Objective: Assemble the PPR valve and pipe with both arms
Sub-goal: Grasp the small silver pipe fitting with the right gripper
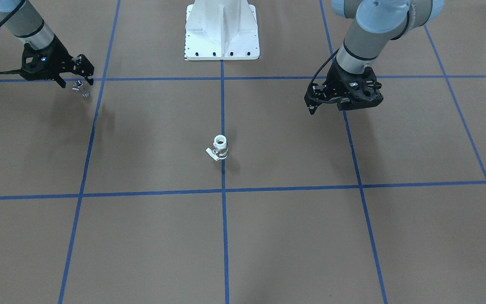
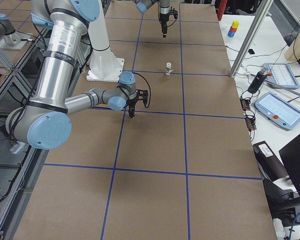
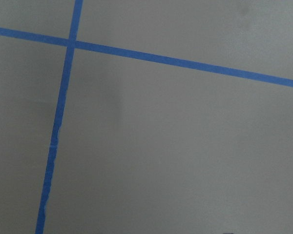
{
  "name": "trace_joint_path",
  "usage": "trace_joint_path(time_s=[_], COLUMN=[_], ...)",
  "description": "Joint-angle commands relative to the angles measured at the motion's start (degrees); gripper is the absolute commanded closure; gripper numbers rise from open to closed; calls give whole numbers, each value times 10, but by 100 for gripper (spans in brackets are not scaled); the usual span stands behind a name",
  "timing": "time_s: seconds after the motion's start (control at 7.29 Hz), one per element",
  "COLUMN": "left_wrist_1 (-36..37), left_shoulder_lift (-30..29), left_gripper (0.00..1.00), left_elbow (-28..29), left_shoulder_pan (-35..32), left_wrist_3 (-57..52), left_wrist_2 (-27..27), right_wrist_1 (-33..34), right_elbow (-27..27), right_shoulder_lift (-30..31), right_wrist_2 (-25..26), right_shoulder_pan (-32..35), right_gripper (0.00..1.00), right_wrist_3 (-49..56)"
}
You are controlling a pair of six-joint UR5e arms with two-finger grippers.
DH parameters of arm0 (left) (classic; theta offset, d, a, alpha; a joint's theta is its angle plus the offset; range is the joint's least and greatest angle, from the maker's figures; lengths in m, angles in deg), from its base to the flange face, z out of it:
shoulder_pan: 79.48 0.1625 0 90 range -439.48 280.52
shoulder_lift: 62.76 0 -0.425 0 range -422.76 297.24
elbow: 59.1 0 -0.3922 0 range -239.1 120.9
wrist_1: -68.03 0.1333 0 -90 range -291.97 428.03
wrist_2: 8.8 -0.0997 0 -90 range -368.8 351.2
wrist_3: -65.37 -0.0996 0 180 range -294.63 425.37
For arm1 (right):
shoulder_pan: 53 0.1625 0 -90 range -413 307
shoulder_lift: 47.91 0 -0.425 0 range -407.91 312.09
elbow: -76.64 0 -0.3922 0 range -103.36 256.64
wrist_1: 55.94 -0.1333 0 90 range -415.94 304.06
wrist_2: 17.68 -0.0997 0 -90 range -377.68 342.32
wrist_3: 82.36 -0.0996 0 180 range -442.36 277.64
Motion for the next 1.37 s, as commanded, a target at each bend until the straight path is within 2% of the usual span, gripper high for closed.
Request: trace_joint_path(time_s=[0.0,0.27,0.41,0.55,0.69,0.96,1.24], left_wrist_1=[0,0,0,0,0,0,0], left_shoulder_lift=[1,2,2,2,2,2,3], left_gripper=[14,14,14,15,15,16,16], left_elbow=[5,5,5,4,3,0,-2], left_shoulder_pan=[0,0,0,0,0,-1,-2], left_wrist_3=[0,0,0,0,0,0,-1], left_wrist_2=[-1,-2,-2,-2,-2,-2,-1], right_wrist_1=[12,12,12,12,12,12,13], right_elbow=[0,0,0,0,0,0,-5], right_shoulder_lift=[0,-1,0,0,1,3,2], right_wrist_2=[11,11,11,13,11,11,4], right_shoulder_pan=[-16,-15,-16,-16,-16,-15,4], right_gripper=[15,41,42,49,62,97,100], right_wrist_3=[0,0,0,0,0,1,1])
